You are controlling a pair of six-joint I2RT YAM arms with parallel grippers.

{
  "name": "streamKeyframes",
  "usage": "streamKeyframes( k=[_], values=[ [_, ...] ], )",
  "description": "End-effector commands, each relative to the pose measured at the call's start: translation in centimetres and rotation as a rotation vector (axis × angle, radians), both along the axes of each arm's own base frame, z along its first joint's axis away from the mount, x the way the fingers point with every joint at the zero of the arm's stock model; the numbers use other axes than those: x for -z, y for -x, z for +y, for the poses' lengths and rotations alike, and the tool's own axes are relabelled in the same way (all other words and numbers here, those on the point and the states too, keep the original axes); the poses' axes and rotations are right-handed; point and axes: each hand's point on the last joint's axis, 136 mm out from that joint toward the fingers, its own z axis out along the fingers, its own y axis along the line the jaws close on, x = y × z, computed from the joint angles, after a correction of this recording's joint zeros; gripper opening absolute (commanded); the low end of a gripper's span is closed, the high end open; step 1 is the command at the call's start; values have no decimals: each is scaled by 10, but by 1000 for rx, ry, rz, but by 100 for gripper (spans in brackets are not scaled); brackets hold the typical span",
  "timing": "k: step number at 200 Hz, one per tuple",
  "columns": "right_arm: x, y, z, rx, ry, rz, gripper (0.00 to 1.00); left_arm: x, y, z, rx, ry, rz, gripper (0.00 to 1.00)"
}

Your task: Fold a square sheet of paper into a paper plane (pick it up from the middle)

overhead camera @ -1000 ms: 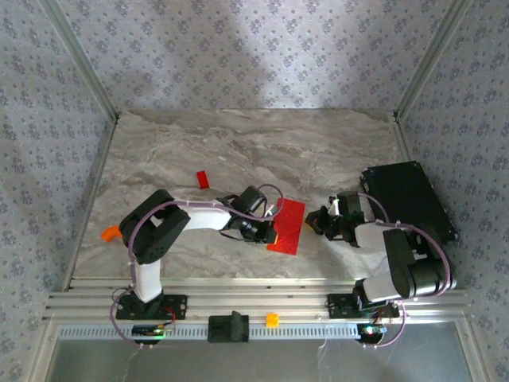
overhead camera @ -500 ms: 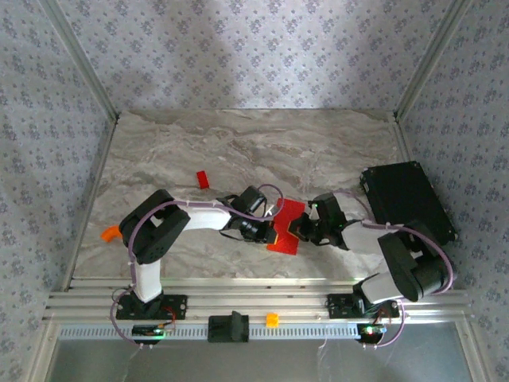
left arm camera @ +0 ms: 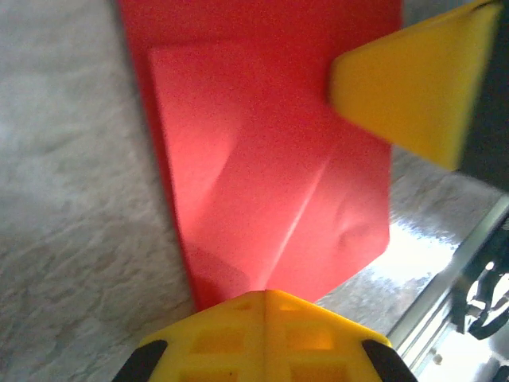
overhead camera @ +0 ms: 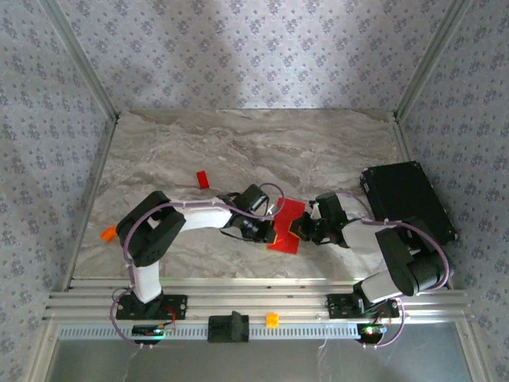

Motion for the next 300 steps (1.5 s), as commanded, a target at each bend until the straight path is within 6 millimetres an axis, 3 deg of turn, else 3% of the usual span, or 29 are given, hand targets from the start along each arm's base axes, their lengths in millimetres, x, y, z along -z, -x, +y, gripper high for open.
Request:
streamKeyframes(
  k=[1, 27, 64, 117, 254, 300],
  values=[
    [26, 14, -18, 20, 93, 79, 0, -30, 1, -22, 48, 87, -8, 4],
    [28, 15, -18, 19, 91, 88, 0, -25, -3, -31, 66, 80, -6, 4],
    [29, 15, -18, 16, 91, 93, 0, 3, -3, -30, 77, 25, 25, 4],
    [32, 17, -21, 18, 96, 100, 0, 31, 11, -4, 64, -67, 46, 4],
    [35, 14, -22, 13, 84, 99, 0, 28, 40, 49, 64, -74, 81, 6],
    [33, 11, -20, 12, 76, 92, 0, -4, 30, 39, 48, 13, 2, 6]
  ],
)
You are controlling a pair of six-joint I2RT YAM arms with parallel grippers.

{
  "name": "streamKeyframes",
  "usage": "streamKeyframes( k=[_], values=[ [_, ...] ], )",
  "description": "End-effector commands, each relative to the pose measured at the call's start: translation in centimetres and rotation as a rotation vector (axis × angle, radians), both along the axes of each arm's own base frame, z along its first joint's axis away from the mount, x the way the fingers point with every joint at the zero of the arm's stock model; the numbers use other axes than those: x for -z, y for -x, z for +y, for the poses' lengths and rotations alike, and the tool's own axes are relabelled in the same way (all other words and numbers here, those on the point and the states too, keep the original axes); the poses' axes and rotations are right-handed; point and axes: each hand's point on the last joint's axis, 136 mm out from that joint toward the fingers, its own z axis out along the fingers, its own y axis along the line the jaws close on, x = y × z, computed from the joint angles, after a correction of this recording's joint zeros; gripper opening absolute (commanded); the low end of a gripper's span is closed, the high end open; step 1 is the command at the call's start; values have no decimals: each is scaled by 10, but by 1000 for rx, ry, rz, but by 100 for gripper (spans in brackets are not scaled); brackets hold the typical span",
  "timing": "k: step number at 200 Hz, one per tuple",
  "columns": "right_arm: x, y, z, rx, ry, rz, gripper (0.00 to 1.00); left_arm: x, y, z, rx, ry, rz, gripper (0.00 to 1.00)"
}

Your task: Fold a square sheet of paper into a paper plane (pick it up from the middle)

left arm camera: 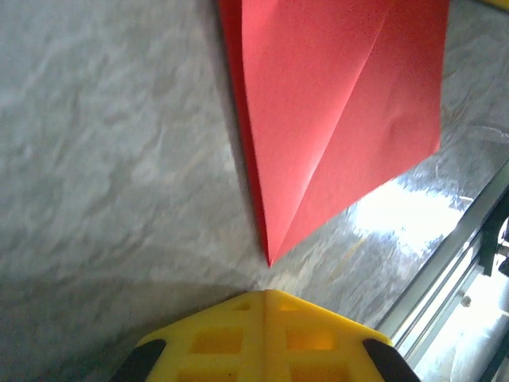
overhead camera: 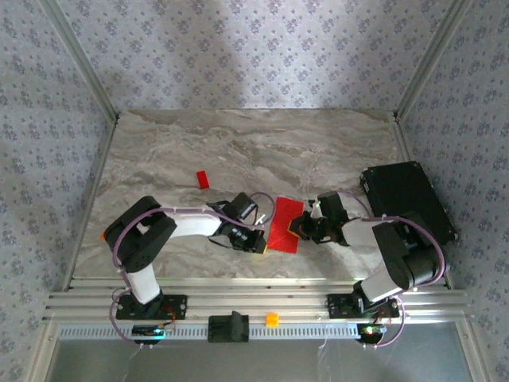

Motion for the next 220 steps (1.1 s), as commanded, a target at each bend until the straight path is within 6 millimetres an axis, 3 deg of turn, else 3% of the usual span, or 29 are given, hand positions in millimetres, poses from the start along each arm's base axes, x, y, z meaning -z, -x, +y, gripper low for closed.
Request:
streamKeyframes(
  k=[1, 33, 50, 100, 153, 182, 220],
  values=[
    [32, 14, -22, 43, 123, 93, 0, -20, -3, 0, -4, 30, -33, 6],
    [31, 12, -22, 45, 123, 88, 0, -46, -25, -16, -39, 114, -100, 6],
    [31, 12, -22, 46, 121, 91, 0, -48, -35, -24, -53, 124, -104, 6],
    [27, 9, -19, 38, 110, 81, 0, -19, -41, -35, -40, 84, -55, 5],
    [9, -4, -11, 31, 79, 38, 2, 17, -25, -13, -32, -33, -26, 3],
    [-18, -14, -2, 36, 65, -50, 3, 34, -18, 2, -40, -109, -11, 2],
    [-22, 0, 22, 1, 73, -62, 3, 41, -16, 7, -50, -134, -4, 1]
  ],
)
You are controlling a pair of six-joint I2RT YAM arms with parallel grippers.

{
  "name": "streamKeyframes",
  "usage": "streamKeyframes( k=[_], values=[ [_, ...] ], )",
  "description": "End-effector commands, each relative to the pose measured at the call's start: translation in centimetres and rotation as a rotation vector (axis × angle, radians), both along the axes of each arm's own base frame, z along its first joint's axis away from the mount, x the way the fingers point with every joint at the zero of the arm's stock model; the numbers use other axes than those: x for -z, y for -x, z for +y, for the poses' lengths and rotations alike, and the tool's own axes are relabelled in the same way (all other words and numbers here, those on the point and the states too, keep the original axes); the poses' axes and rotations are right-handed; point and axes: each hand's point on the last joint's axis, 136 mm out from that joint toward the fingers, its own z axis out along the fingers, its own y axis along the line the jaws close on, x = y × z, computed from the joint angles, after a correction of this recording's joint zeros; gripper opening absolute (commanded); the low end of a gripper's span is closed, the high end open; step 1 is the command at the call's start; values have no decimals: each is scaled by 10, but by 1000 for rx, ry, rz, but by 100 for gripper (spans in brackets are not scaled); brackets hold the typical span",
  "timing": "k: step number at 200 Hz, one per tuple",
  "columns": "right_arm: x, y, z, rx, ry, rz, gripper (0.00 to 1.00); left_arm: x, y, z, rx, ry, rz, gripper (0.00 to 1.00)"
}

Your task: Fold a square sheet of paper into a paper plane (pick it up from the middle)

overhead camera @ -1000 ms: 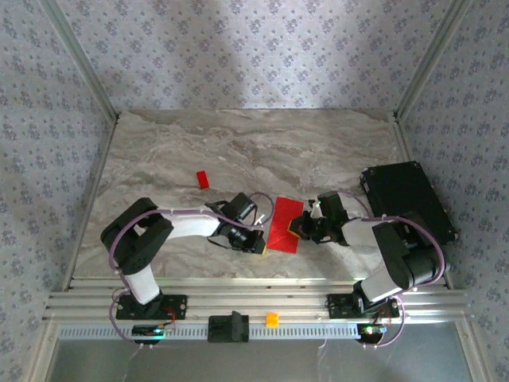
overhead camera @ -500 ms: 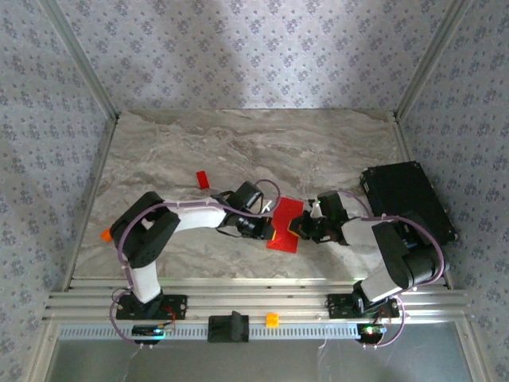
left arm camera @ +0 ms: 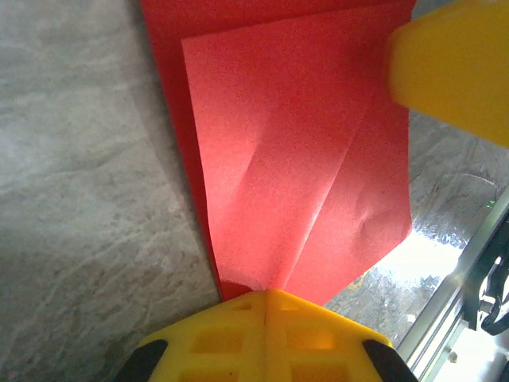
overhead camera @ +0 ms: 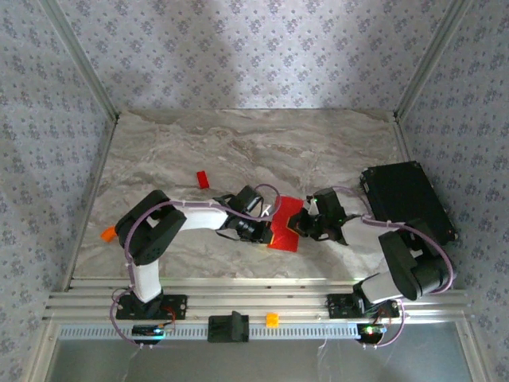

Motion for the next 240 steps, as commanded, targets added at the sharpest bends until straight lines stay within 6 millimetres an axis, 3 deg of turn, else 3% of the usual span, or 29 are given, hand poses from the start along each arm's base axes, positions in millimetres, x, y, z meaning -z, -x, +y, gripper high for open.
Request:
streamKeyframes(
  k=[1, 24, 59, 105, 129, 150, 208, 240],
  values=[
    [-1, 5, 11, 8, 25, -3, 3, 39, 18, 33, -13, -173, 49, 1],
    [13, 17, 23, -12, 26, 29, 2, 39, 16, 32, -19, -175, 47, 0],
    [35, 26, 13, 5, 43, 97, 1, 39, 16, 31, -12, -179, 49, 0],
    [26, 11, -10, 56, 11, 73, 1, 44, 19, 32, -8, -182, 62, 0],
    [8, 5, -4, 26, -18, 20, 2, 43, 18, 31, -12, -178, 63, 0],
    [1, 11, 6, -7, -20, 1, 2, 42, 17, 30, -16, -177, 61, 0],
    [23, 36, 25, -51, -18, 57, 2, 42, 16, 28, -13, -177, 61, 0],
    [37, 42, 9, -21, 12, 101, 1, 43, 18, 30, -14, -182, 63, 0]
  ],
)
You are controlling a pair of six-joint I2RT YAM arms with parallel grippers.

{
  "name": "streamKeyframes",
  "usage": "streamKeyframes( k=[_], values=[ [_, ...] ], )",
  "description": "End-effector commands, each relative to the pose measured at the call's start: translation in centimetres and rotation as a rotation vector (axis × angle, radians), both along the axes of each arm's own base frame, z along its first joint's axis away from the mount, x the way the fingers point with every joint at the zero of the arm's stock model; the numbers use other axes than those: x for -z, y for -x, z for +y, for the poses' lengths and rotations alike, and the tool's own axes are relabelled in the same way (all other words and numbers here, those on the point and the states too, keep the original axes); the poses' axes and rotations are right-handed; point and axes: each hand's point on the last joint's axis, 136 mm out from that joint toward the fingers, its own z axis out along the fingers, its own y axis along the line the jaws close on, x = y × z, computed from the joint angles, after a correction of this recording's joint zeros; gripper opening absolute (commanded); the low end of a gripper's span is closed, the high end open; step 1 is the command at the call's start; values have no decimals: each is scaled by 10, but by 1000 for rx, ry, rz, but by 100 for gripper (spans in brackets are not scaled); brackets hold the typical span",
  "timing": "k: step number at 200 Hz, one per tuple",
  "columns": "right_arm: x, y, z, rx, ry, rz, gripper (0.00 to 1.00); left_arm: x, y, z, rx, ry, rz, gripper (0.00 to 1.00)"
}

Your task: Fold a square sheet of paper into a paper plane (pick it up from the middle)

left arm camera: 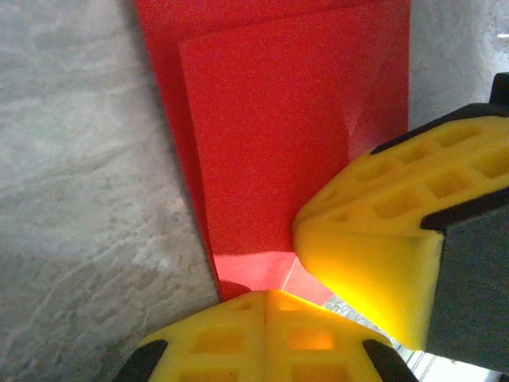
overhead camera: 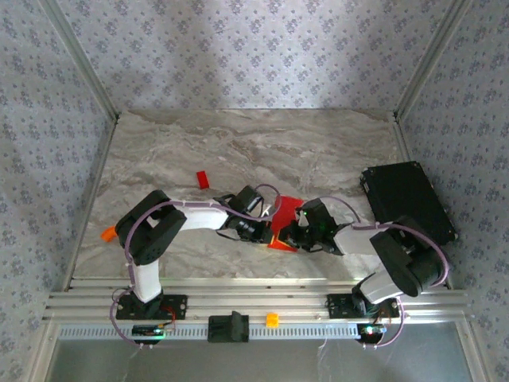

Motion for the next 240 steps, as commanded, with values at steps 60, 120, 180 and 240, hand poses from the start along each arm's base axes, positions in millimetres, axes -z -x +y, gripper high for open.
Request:
streamKeyframes(
  k=[60, 120, 180, 240],
  values=[
    [-7, -22, -39, 107, 11, 5, 2, 45, 19, 32, -15, -185, 71, 0],
    [-27, -24, -11, 46, 5, -50, 3, 45, 19, 30, -13, -183, 69, 0],
    [11, -29, -43, 97, 40, 31, 4, 44, 20, 30, -11, -183, 71, 0],
    [12, -53, -93, 223, -11, 20, 5, 40, 19, 23, -7, -175, 68, 0]
  ],
)
